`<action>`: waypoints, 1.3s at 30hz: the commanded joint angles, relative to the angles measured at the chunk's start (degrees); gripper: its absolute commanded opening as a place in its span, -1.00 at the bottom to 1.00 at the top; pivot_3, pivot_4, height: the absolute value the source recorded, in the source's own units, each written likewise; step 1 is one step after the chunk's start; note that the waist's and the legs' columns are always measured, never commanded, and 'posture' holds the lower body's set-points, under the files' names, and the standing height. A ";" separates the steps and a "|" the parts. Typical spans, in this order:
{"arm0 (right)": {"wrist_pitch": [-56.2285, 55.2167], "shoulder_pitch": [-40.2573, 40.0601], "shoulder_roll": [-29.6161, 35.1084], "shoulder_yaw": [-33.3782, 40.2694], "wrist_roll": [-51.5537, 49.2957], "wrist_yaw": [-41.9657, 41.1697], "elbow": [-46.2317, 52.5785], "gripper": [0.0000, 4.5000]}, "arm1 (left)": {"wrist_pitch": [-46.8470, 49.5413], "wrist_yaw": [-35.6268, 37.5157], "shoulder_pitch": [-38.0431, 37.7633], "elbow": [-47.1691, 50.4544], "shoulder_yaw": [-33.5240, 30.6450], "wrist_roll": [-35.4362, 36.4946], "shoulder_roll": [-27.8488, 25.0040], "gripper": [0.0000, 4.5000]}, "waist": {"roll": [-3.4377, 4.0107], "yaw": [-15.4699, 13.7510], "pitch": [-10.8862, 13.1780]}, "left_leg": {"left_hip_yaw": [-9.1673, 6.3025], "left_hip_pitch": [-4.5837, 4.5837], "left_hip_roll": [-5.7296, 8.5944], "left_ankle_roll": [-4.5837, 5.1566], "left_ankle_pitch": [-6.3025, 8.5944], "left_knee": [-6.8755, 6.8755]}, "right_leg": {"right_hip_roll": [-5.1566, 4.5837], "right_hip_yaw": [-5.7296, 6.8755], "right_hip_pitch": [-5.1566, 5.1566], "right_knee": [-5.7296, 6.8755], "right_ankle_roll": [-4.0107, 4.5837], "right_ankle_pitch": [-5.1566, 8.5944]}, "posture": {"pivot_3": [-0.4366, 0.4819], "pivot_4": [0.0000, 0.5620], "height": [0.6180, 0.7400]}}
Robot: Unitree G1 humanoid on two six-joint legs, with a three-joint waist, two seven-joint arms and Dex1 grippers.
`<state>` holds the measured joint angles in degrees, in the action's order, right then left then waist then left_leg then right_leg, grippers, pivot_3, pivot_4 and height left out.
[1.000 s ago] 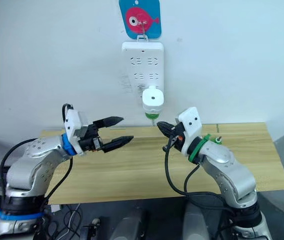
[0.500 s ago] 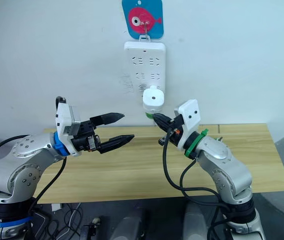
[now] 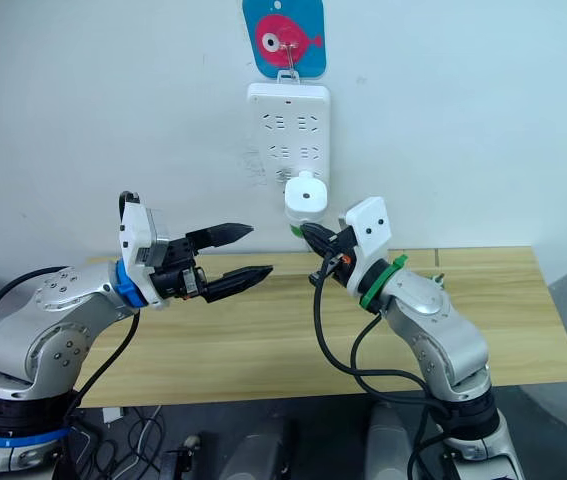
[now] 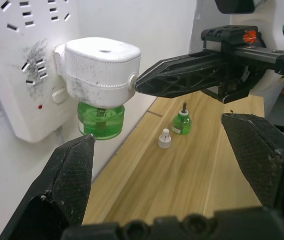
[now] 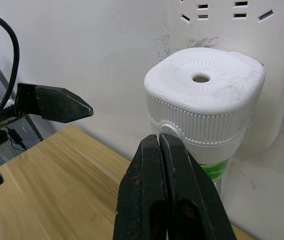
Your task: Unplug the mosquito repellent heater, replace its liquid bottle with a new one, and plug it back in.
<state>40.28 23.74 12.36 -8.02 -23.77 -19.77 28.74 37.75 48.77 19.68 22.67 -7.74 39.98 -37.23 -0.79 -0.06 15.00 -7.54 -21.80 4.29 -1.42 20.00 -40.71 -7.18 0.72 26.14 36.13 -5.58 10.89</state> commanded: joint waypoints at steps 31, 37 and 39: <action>-0.34 -7.13 16.32 6.96 -5.15 -12.32 6.69 -0.91 | -4.95 0.28 -2.06 -4.94 -1.48 -4.82 -3.08 1.00 | 0.00 -0.20 0.00 | -0.03 0.05 0.00 -0.18 -0.11 0.26 | 0.01 0.01 0.01 -0.09 0.03 0.01 | 0.18 -0.08 1.00; -7.27 -14.64 31.11 24.29 -3.40 -21.43 -3.11 -0.12 | -10.27 -0.52 -3.48 -15.79 -6.15 -11.56 -8.94 1.00 | -0.01 -0.93 0.01 | 0.01 0.04 0.00 -0.17 -0.11 0.26 | 0.02 0.03 -0.02 -0.09 0.03 0.01 | 0.17 -0.10 1.00; -11.59 -17.47 34.50 28.32 -1.38 -23.84 -8.09 0.22 | -13.70 -0.89 -4.44 -20.70 -6.62 -15.07 -10.51 1.00 | -0.02 -1.12 0.01 | 0.15 0.05 0.00 -0.17 -0.11 0.28 | 0.02 0.03 -0.04 -0.11 0.03 0.01 | 0.15 -0.11 1.00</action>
<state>33.74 7.56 45.34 15.84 -26.81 -40.93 23.07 28.03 48.04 15.98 4.92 -12.70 27.91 -46.45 -0.80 -1.18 15.01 -7.32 -21.74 4.28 -1.59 19.89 -40.41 -7.16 0.75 26.10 36.01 -5.55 10.89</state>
